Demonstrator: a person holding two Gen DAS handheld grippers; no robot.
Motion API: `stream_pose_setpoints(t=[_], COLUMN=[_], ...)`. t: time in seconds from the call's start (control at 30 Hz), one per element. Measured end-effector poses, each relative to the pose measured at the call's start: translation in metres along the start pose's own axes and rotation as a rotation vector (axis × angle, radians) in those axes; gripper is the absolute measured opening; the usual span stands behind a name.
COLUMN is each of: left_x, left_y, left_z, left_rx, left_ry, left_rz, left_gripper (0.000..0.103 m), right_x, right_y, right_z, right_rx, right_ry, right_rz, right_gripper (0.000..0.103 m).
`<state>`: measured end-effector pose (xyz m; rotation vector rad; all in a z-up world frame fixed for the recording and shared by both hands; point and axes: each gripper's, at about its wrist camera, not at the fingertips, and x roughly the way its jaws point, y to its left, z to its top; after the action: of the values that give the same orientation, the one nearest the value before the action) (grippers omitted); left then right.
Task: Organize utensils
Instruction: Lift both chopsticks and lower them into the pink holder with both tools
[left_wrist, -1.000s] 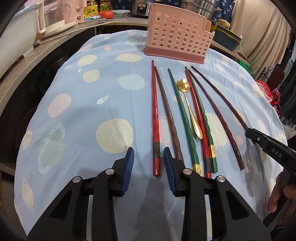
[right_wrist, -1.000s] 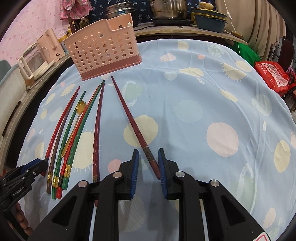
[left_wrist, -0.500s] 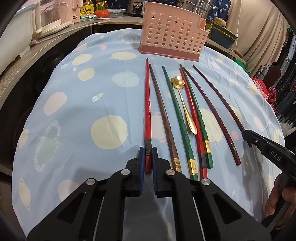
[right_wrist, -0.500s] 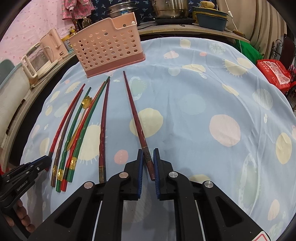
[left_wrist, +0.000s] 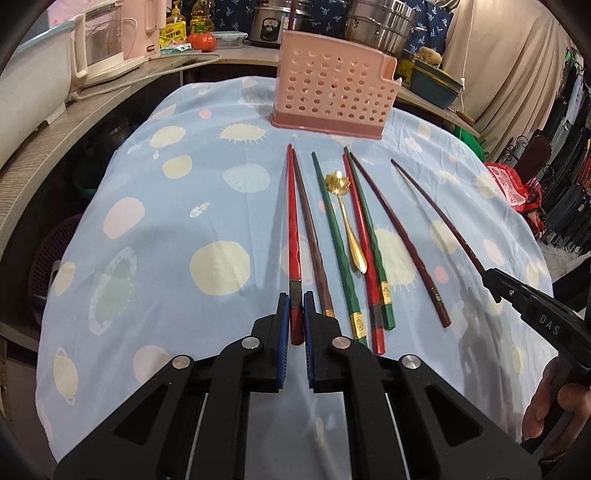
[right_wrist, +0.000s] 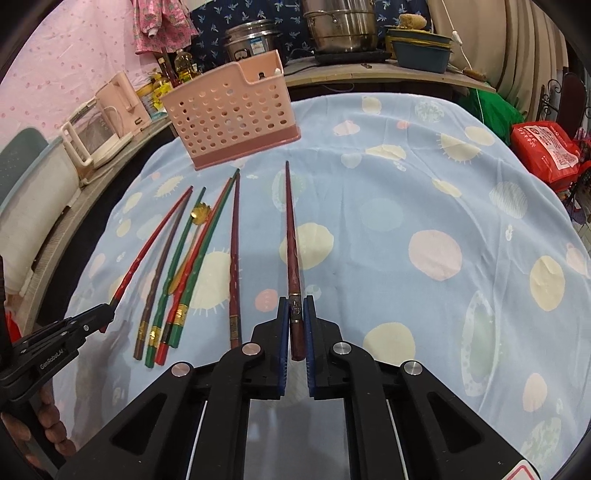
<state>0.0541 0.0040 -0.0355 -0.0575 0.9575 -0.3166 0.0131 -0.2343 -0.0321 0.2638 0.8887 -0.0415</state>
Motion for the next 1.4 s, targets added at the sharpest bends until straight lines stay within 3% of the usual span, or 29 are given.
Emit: stream_pose_setpoints(t=[0.67, 1.4], left_x=[-0.083, -0.125], left_y=[-0.012, -0.029], left_z=[0.052, 0.164], left_rx=[0.010, 0.081], left_ry=[-0.200, -0.400], left_rz=[-0.031, -0.007], left_gripper=[0.007, 0.007], right_x=[-0.084, -0.110], right_y=[0.009, 0.024], right_z=[0.053, 0.153], right_rx=[0.011, -0.032], right_ry=[-0.230, -0.376], right_rz=[0.066, 0.097], right_gripper=[0.007, 0.007])
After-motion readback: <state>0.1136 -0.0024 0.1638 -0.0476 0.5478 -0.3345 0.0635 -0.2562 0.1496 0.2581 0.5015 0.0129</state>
